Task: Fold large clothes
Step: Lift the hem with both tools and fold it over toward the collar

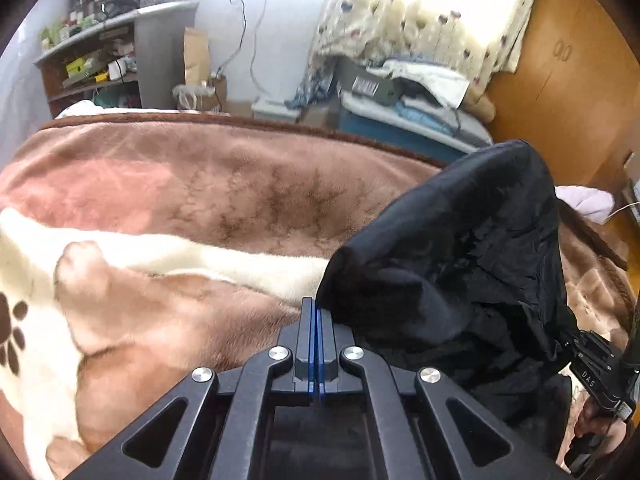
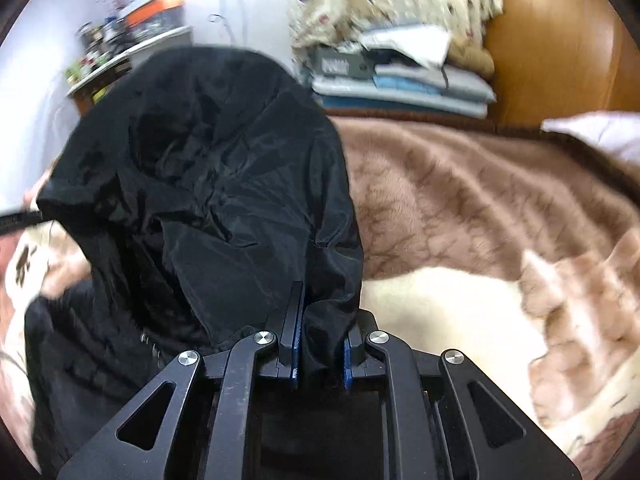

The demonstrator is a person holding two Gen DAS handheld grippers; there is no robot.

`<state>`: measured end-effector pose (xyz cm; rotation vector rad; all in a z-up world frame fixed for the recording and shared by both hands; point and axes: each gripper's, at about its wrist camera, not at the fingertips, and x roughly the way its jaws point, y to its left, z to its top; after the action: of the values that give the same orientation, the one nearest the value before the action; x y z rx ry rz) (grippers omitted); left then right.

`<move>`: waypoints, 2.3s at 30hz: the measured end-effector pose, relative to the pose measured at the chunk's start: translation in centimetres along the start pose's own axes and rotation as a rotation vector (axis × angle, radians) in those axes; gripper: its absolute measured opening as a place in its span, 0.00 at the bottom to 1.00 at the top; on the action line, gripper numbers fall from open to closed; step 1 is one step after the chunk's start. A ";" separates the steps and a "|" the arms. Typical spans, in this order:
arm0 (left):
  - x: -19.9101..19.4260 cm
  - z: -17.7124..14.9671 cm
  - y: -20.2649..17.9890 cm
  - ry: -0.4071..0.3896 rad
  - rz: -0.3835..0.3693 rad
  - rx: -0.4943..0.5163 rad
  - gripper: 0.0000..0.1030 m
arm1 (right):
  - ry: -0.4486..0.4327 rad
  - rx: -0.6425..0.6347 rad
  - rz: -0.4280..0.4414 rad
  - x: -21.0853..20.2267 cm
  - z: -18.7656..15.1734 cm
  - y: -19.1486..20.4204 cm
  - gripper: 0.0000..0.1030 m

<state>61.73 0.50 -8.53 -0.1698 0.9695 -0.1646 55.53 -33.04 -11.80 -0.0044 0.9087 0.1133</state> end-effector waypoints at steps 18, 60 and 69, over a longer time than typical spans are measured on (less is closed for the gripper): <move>-7.1 -13.3 7.3 -0.005 -0.098 -0.215 0.03 | -0.117 0.070 -0.060 -8.7 -10.1 0.7 0.14; -8.6 -12.1 7.2 0.182 -0.394 -0.446 0.15 | 0.000 0.481 0.604 -9.7 -8.9 -0.8 0.08; -7.4 -19.0 5.2 0.209 -0.205 -0.205 0.15 | 0.069 0.317 0.420 -7.8 -14.7 1.0 0.08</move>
<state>42.18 5.81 -14.30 -0.4475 1.1769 -0.2753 39.13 -33.51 -14.67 0.4809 0.9787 0.3601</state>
